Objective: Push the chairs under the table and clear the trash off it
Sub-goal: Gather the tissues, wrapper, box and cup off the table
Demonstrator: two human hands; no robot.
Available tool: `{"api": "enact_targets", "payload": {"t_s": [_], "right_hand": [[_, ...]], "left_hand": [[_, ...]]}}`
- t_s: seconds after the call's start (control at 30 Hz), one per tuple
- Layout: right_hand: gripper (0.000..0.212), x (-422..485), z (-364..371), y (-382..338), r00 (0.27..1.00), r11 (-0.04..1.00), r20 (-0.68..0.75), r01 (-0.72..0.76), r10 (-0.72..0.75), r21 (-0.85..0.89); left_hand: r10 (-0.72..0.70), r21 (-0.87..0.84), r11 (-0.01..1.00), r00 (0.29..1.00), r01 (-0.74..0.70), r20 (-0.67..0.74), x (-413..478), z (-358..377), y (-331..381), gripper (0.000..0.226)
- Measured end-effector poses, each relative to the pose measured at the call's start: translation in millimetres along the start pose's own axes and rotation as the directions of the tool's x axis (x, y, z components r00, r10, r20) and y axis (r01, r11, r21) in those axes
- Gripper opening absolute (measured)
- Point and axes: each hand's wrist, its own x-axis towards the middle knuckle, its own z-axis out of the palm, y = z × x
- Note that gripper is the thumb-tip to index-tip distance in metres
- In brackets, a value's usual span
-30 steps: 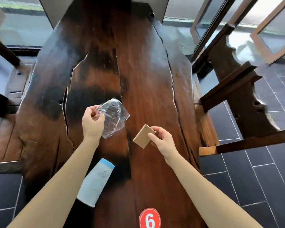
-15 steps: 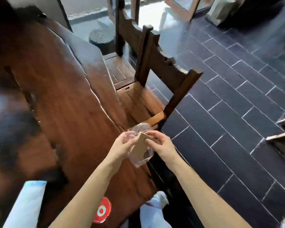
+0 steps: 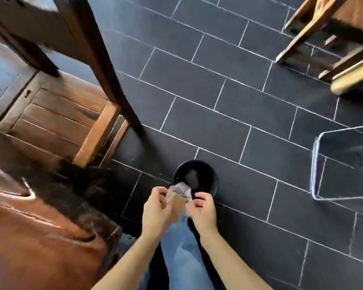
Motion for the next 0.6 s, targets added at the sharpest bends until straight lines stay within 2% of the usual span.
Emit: {"api": "enact_targets", "payload": {"t_s": [0.17,0.33,0.37,0.47,0.53,0.6], "right_hand": [[0.026,42.0,-28.2,24.6,0.980,0.971,-0.090,-0.158,0.176,0.178],[0.040,79.6,-45.8,29.1,0.967,0.942,-0.014,-0.245,0.255,0.231],[0.046,86.1,-47.8,27.9,0.964,0.939,0.023,-0.262,0.264,0.223],[0.062,100.9,-53.0,25.4,0.934,0.917,0.118,-0.355,0.338,0.180],[0.063,106.0,-53.7,22.3,0.922,0.912,0.129,-0.381,0.364,0.150],[0.061,107.2,-51.4,16.5,0.937,0.935,0.132,-0.338,0.324,0.107]], "left_hand": [[-0.177,0.032,0.984,0.955,0.174,0.237,33.5,63.4,-1.3,0.055],[-0.308,0.039,0.946,0.850,0.323,0.426,73.1,103.6,3.0,0.086],[-0.317,0.041,0.942,0.846,0.333,0.428,79.3,106.5,7.9,0.093],[-0.297,0.082,0.955,0.893,0.286,0.337,101.4,110.3,9.8,0.106],[-0.295,0.207,0.949,0.908,0.240,0.298,107.5,103.8,12.6,0.102],[-0.269,0.258,0.946,0.917,0.195,0.295,111.1,96.8,9.1,0.094]]}}
